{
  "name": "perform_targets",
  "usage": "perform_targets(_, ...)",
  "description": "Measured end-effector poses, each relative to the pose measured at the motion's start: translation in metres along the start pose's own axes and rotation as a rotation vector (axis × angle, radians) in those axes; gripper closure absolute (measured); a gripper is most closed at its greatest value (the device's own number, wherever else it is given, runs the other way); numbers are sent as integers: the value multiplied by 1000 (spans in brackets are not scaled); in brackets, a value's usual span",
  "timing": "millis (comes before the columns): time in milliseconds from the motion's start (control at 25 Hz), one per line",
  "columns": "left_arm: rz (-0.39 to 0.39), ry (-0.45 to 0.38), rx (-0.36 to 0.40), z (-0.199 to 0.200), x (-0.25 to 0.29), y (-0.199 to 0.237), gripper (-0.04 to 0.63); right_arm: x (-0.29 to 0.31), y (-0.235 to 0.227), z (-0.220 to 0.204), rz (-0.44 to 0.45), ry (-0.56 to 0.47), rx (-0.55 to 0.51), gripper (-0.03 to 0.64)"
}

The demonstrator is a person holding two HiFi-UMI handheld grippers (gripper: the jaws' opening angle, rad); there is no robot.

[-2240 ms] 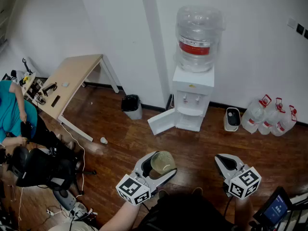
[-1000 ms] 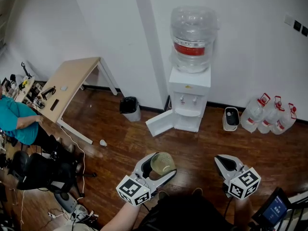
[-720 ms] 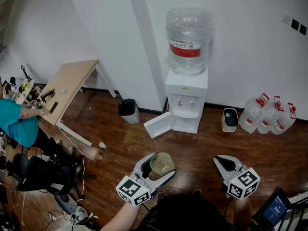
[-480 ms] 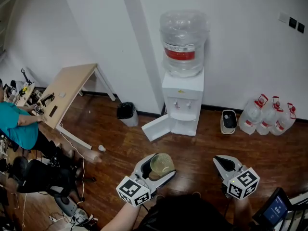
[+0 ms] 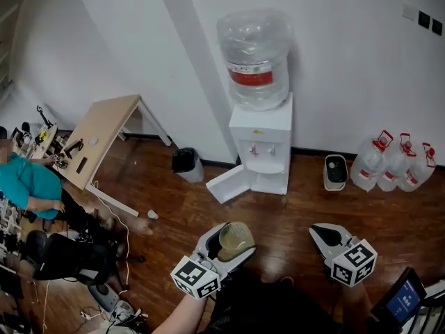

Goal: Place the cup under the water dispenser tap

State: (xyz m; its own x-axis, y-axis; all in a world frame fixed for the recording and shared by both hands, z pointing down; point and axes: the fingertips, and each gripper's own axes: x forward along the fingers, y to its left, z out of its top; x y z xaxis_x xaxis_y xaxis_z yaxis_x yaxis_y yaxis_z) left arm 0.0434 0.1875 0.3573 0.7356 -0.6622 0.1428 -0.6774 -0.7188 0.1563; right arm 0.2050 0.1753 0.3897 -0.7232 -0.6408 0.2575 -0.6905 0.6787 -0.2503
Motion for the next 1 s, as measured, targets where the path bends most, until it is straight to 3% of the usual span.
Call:
perform_targets(320, -41, 10, -31, -4, 36, 49, 202, 48, -29, 15, -15, 12, 2, 615)
perform_targets(720, -115, -7, -37, 4, 71, 169, 202, 143, -45, 56, -77, 20, -33, 615)
perform_targets(1000, -131, 10, -108, -8, 89, 252, 202, 205, -52, 71, -134, 78, -16, 615)
